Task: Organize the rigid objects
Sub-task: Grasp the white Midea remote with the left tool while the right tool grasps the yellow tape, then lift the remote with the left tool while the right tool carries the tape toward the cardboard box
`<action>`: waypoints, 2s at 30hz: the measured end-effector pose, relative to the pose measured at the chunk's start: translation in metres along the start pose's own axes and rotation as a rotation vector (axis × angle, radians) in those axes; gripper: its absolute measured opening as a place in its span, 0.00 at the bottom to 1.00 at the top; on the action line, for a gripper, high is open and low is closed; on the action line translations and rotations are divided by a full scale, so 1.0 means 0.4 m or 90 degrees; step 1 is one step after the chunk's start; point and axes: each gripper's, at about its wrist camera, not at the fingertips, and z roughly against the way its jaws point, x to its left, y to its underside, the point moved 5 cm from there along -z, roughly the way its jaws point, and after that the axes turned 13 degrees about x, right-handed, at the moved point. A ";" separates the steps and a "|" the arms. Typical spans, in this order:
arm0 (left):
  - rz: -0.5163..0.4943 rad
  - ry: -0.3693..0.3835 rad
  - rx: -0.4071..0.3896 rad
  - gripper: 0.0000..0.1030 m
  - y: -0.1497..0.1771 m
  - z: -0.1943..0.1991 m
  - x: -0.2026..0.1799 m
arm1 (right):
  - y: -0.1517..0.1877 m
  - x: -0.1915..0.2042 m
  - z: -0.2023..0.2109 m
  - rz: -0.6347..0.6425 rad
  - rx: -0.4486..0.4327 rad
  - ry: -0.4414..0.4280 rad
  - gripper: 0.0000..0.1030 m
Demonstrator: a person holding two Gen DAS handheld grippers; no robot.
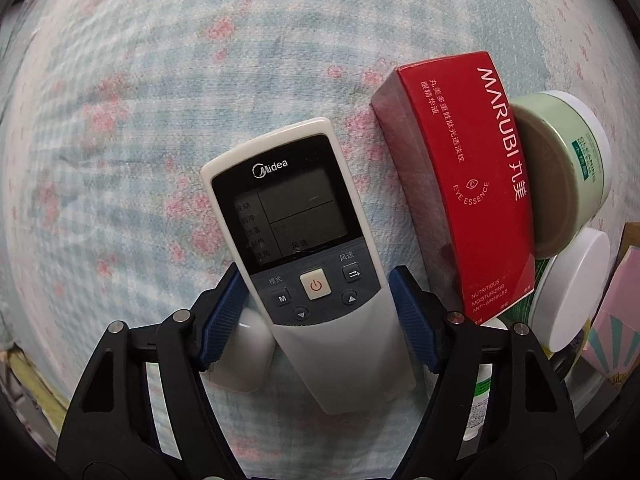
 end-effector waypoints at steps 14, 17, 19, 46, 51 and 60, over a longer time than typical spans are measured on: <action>0.042 0.071 -0.015 0.60 0.010 0.040 0.114 | -0.015 -0.010 0.046 0.018 -0.028 0.002 0.93; 0.041 0.082 -0.023 0.60 0.023 0.061 0.135 | -0.007 -0.016 0.056 0.024 -0.035 0.001 0.93; 0.041 0.092 -0.029 0.59 0.044 0.081 0.145 | -0.001 -0.017 0.070 0.026 -0.045 -0.002 0.93; -0.003 0.154 -0.165 0.54 0.227 0.295 0.214 | 0.101 -0.036 0.259 0.058 -0.160 -0.004 0.93; -0.010 0.163 -0.189 0.54 0.230 0.329 0.188 | 0.123 -0.043 0.296 0.068 -0.179 -0.006 0.93; -0.068 0.185 -0.229 0.53 0.298 0.484 0.117 | 0.116 -0.087 0.490 0.072 -0.221 -0.030 0.93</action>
